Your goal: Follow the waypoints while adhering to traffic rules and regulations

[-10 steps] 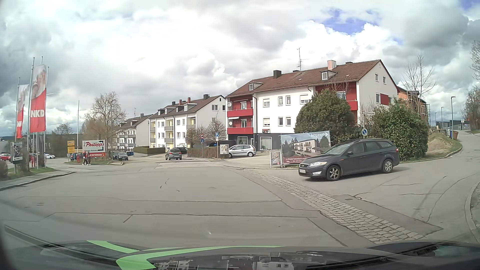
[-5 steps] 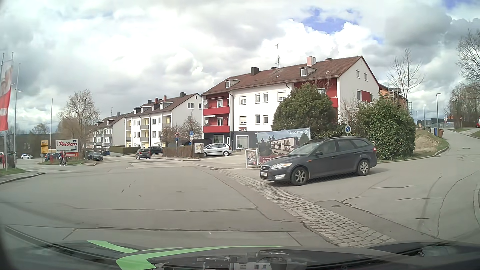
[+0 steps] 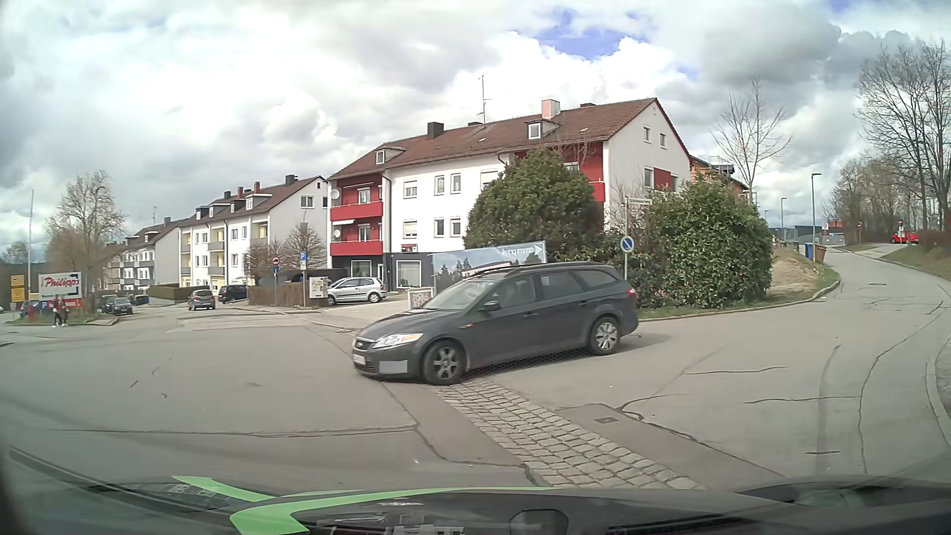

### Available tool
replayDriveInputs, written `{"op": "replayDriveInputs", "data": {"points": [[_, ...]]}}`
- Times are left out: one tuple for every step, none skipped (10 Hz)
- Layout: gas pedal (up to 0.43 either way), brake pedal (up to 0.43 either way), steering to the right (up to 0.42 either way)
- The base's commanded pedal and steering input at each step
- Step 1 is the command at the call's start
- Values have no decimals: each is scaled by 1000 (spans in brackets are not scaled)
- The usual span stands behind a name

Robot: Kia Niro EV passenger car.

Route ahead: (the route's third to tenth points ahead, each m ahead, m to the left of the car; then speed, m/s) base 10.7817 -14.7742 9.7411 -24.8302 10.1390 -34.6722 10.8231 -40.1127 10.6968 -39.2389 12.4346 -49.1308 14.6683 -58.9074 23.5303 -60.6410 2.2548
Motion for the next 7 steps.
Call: {"op": "replayDriveInputs", "data": {"points": [[0,183,528],[0,183,562],[0,183,592],[0,177,629],[0,0,664],[0,0,684],[0,0,710]]}}
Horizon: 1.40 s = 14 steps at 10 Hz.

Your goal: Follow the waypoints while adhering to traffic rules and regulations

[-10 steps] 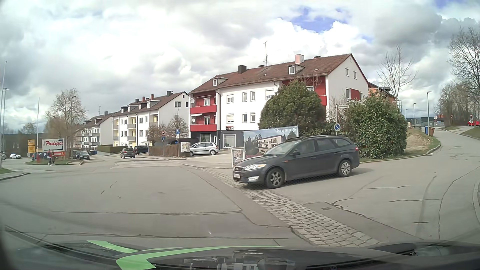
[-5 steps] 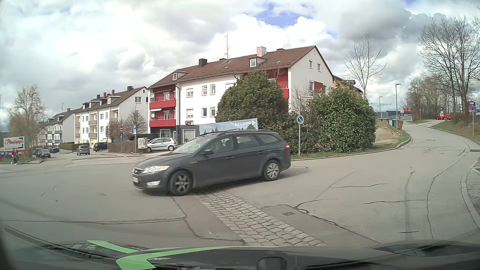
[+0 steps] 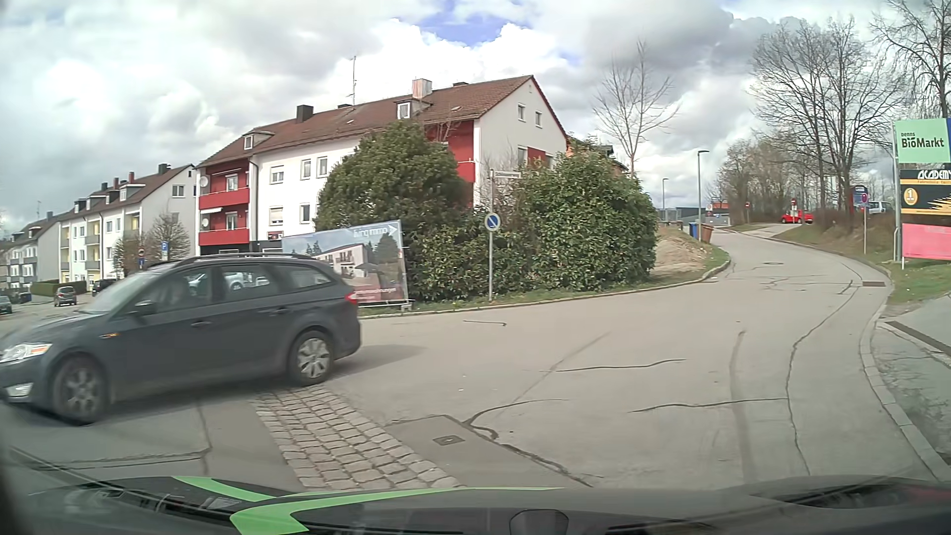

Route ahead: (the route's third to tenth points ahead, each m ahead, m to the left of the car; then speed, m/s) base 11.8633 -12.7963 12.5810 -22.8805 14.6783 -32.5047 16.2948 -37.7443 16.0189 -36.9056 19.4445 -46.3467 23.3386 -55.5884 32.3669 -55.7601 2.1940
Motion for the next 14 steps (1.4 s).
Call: {"op": "replayDriveInputs", "data": {"points": [[0,0,732],[110,0,747],[209,0,752],[197,0,749],[169,0,744],[150,0,742],[150,0,740],[150,0,738],[150,0,732],[130,0,726],[110,0,720],[110,0,718],[110,0,714],[110,0,703]]}}
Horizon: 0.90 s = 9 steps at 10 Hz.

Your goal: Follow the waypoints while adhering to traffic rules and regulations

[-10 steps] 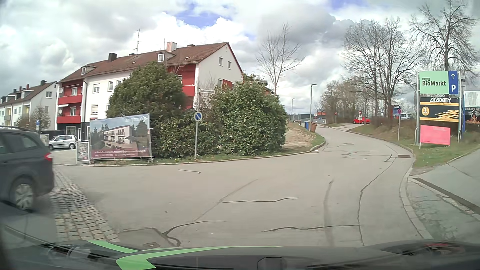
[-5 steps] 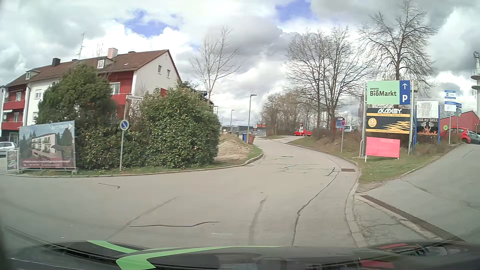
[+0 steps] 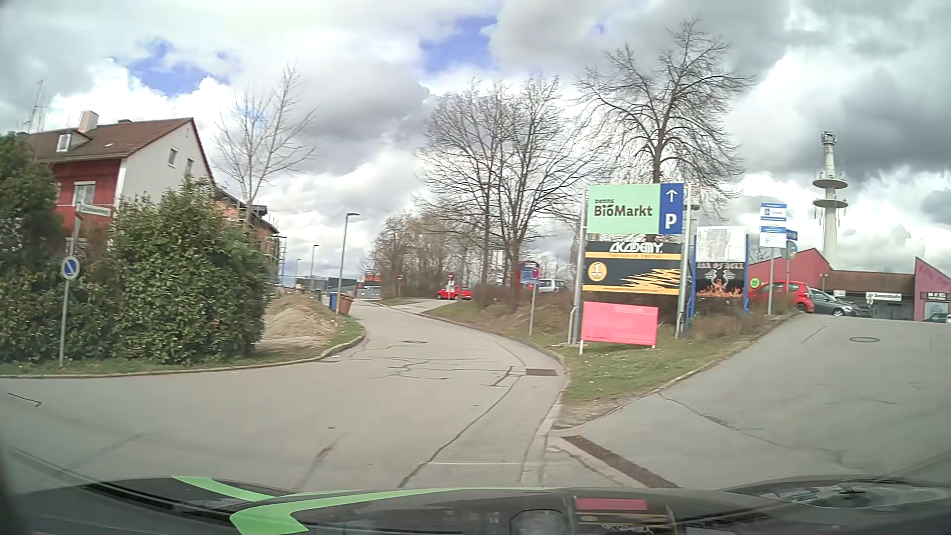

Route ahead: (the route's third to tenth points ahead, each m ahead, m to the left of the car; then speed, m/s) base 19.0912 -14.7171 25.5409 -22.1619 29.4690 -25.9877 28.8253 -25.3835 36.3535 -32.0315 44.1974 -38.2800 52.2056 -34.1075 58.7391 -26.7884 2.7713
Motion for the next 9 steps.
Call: {"op": "replayDriveInputs", "data": {"points": [[110,0,695],[110,0,685],[110,0,672],[110,0,659],[110,0,644],[118,0,622],[169,0,609],[169,0,586],[169,0,564]]}}
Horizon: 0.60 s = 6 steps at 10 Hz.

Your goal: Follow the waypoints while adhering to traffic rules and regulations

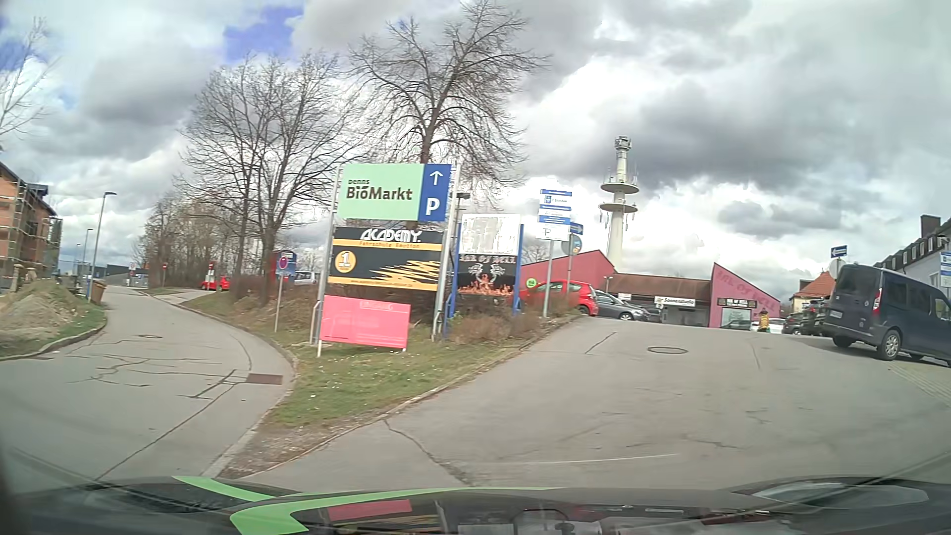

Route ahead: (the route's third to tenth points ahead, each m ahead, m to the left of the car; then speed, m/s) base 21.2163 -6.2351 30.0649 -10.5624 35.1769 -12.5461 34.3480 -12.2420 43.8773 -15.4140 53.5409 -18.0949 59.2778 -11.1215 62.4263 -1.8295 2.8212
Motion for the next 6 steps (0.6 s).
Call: {"op": "replayDriveInputs", "data": {"points": [[169,0,535],[169,0,502],[177,0,466],[189,0,425],[189,0,397],[189,0,358]]}}
